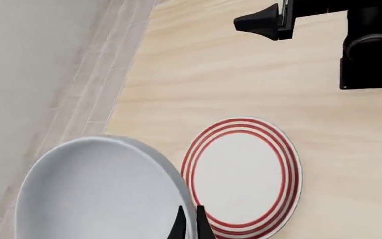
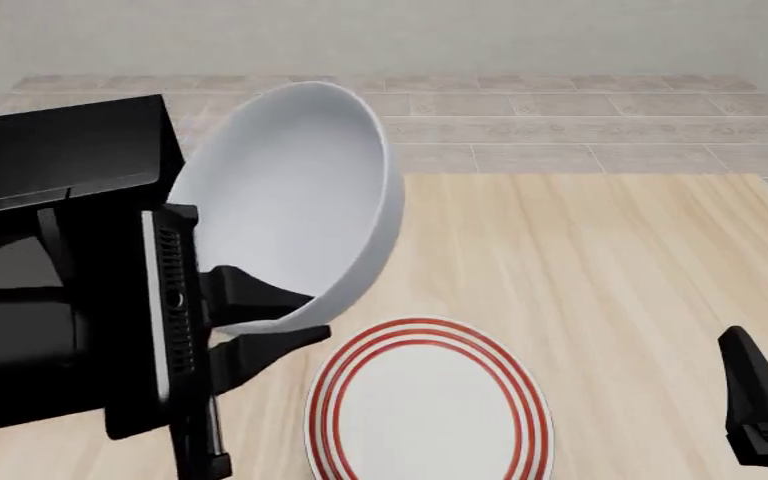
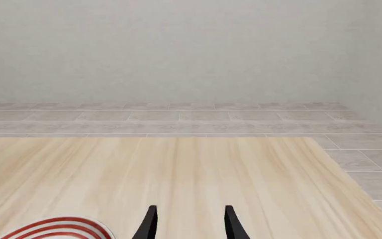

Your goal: Pick up the white bowl and put it on the plate.

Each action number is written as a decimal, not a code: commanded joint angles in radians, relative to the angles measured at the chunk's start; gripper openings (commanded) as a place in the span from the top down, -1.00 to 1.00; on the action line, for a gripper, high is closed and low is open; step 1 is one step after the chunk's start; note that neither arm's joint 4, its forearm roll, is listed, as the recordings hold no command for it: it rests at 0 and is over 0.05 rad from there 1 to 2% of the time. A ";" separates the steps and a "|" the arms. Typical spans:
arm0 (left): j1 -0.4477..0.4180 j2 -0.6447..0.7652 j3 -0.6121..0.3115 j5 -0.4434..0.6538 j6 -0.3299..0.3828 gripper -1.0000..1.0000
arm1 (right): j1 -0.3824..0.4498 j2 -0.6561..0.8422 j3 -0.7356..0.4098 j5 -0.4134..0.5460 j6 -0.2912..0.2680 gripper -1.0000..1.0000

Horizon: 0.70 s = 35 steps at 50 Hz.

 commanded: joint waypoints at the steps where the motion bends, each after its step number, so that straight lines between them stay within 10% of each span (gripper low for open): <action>1: -0.045 0.031 -0.005 -0.008 -0.013 1.00 | 0.002 0.001 0.000 -0.001 0.000 -1.00; 35: -0.151 0.052 0.035 -0.032 -0.071 1.00 | 0.002 0.001 0.000 -0.001 0.000 -1.00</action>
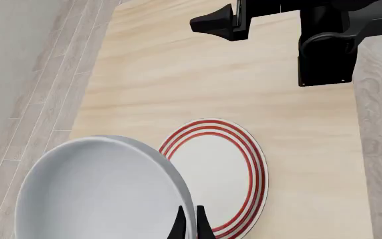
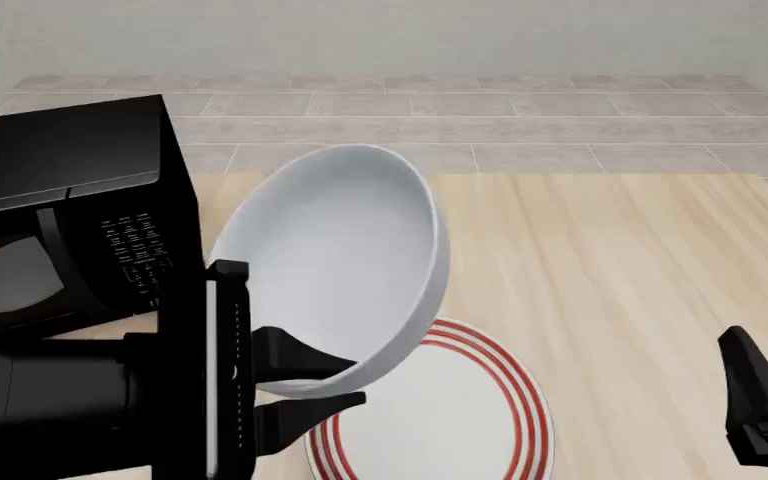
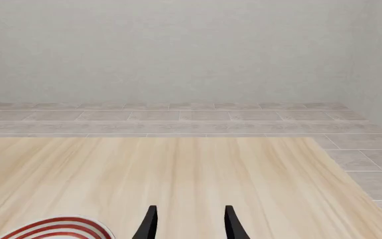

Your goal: Pick up the white bowl and put it on the plate.

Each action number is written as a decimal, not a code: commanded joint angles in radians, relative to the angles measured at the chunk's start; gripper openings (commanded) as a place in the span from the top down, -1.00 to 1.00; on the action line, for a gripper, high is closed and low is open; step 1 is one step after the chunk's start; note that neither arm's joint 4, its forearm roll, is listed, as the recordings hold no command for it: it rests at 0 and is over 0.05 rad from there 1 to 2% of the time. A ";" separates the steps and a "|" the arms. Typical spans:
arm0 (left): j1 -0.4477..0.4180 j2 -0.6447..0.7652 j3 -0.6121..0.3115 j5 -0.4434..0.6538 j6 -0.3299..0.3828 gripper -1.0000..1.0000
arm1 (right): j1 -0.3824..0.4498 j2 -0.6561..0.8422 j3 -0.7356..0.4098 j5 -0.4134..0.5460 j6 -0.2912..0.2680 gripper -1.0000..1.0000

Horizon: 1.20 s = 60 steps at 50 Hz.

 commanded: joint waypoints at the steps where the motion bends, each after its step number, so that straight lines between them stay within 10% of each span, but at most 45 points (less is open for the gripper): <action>1: -0.036 0.001 -0.005 -0.007 -0.020 1.00 | 0.002 0.001 0.000 -0.001 0.000 -1.00; 60: -0.127 0.089 0.041 -0.099 -0.093 1.00 | 0.002 0.001 0.000 -0.001 0.000 -1.00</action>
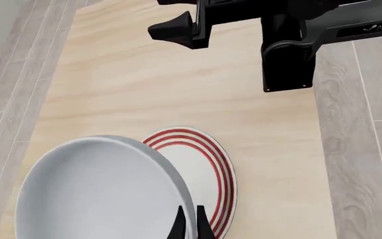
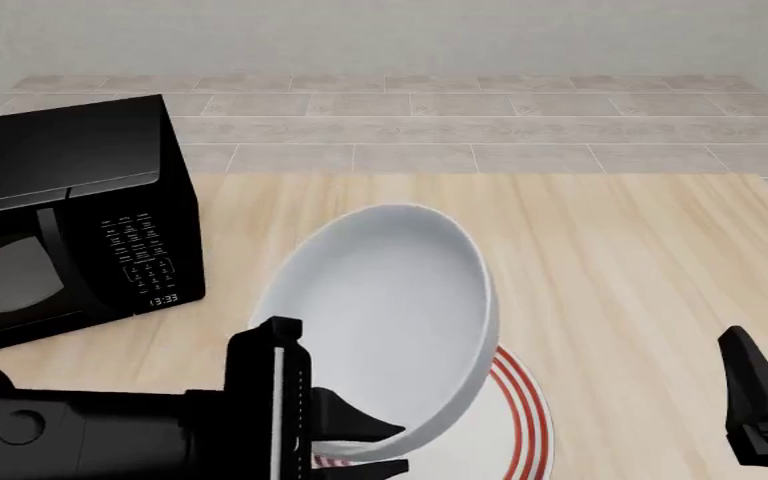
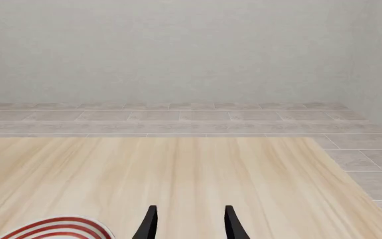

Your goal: Pick up the white bowl and put it on the plate.

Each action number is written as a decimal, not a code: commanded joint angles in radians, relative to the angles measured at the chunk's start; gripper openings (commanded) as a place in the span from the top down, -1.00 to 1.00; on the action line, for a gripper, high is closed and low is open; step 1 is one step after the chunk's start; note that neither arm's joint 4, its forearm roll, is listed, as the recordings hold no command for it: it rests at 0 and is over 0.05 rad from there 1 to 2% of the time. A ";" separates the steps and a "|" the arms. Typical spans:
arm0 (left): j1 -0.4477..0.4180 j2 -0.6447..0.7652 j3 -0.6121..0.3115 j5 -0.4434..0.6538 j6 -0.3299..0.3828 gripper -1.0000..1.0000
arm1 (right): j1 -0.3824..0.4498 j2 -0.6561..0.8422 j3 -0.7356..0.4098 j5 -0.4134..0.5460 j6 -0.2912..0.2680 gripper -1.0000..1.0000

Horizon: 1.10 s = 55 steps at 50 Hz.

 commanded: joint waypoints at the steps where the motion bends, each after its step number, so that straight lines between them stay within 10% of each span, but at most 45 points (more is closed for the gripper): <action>1: -0.006 0.006 0.014 -0.031 -0.012 1.00 | 0.001 0.001 0.000 -0.001 0.000 -1.00; 55: -0.036 0.141 0.066 -0.176 -0.072 1.00 | 0.001 0.001 0.000 0.000 0.000 -1.00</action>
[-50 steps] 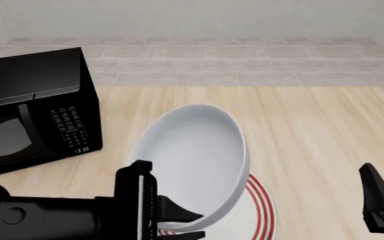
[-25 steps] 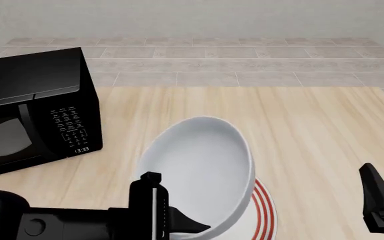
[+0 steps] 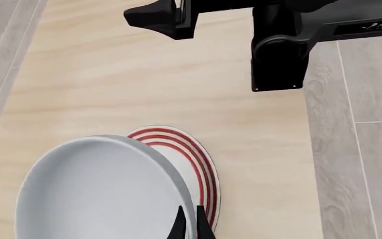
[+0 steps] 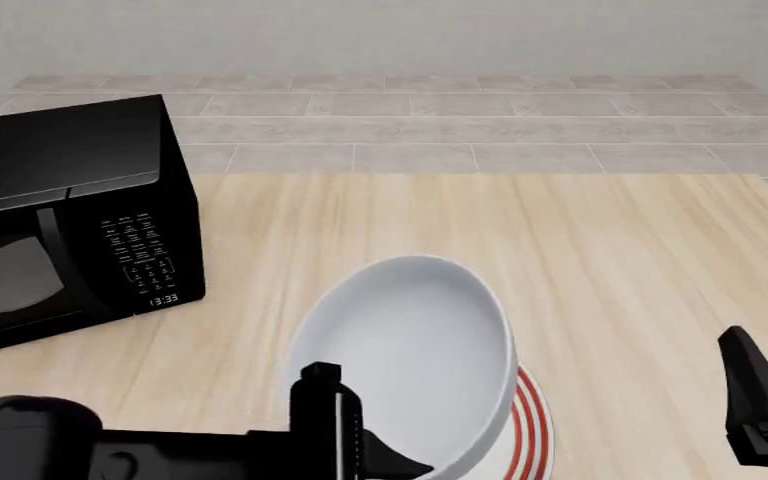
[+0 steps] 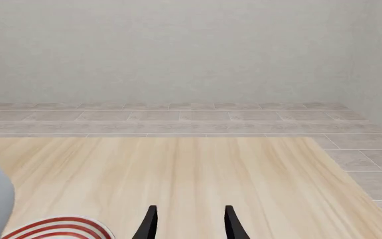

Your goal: Pick up the white bowl and put it on the plate.

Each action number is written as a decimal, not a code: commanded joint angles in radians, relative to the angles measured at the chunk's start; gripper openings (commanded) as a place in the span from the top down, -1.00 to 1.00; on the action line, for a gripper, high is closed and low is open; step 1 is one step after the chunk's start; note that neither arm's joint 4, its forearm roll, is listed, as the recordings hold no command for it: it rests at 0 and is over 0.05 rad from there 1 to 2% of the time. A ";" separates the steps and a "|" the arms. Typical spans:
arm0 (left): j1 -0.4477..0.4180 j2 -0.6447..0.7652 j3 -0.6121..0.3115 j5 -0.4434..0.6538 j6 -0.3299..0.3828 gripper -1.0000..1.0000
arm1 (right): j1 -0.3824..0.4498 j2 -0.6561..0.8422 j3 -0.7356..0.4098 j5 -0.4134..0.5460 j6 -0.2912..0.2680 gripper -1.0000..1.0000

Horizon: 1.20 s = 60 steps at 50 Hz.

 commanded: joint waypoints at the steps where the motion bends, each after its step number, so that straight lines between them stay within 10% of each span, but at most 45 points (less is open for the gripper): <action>1: 0.006 0.017 0.002 -0.026 -0.003 1.00 | 0.001 0.001 0.000 -0.001 0.000 -1.00; 60: 0.011 0.108 0.033 -0.127 -0.043 1.00 | 0.001 0.001 0.000 -0.001 0.000 -1.00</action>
